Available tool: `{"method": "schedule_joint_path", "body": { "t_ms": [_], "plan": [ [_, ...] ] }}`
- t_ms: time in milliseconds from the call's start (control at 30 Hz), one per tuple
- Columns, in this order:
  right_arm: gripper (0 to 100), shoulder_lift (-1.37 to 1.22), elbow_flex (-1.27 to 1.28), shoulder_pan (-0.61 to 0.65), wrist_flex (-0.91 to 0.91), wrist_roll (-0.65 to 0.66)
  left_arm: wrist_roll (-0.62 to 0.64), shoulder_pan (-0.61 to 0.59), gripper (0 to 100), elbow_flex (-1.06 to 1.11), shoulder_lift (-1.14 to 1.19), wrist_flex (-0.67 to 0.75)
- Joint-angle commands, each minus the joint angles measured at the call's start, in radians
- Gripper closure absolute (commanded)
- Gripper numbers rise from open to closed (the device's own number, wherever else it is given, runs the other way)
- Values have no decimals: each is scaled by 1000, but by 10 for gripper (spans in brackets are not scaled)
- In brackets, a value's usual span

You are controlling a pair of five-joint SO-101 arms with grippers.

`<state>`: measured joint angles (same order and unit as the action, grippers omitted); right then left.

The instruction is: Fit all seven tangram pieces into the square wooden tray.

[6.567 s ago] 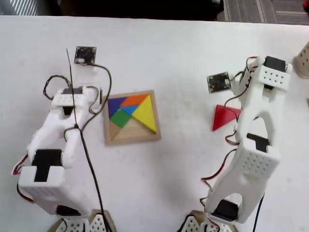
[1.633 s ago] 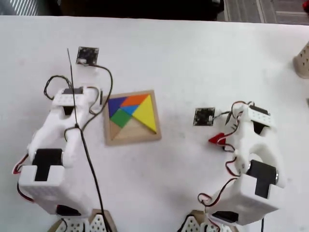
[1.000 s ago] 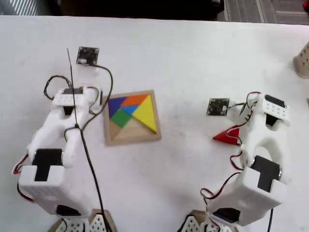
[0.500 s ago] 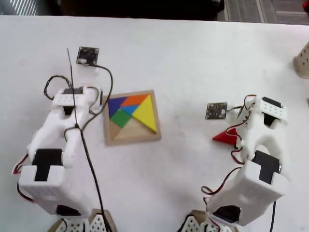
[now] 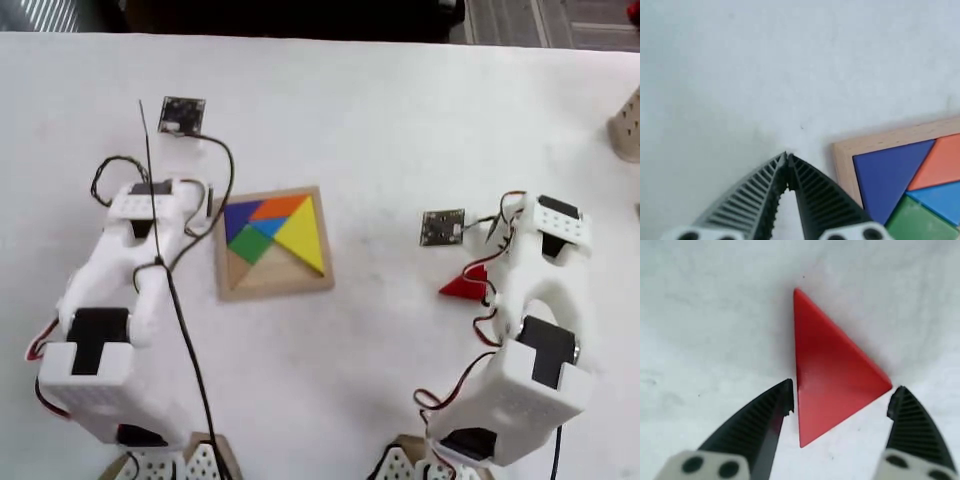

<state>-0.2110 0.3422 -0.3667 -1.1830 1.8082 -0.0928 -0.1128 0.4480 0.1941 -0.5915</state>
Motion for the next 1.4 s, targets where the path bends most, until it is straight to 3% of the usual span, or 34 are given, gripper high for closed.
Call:
{"method": "schedule_joint_path", "body": {
  "t_ms": [0, 767, 1000, 1233, 1367],
  "plan": [
    [704, -2, -35, 15, 30, 18, -9, 13, 976, -51, -4, 18],
    [713, -28, -18, 16, 67, 38, -9, 13, 976, -51, -4, 20],
    [914, -114, -26, 15, 122, 35, -9, 13, 976, -51, -4, 20],
    [924, -122, -37, 8, 120, 28, -9, 13, 976, -51, -4, 20],
    [924, -73, -37, 15, 119, -126, -9, 13, 976, -51, -4, 20]
  ]
}}
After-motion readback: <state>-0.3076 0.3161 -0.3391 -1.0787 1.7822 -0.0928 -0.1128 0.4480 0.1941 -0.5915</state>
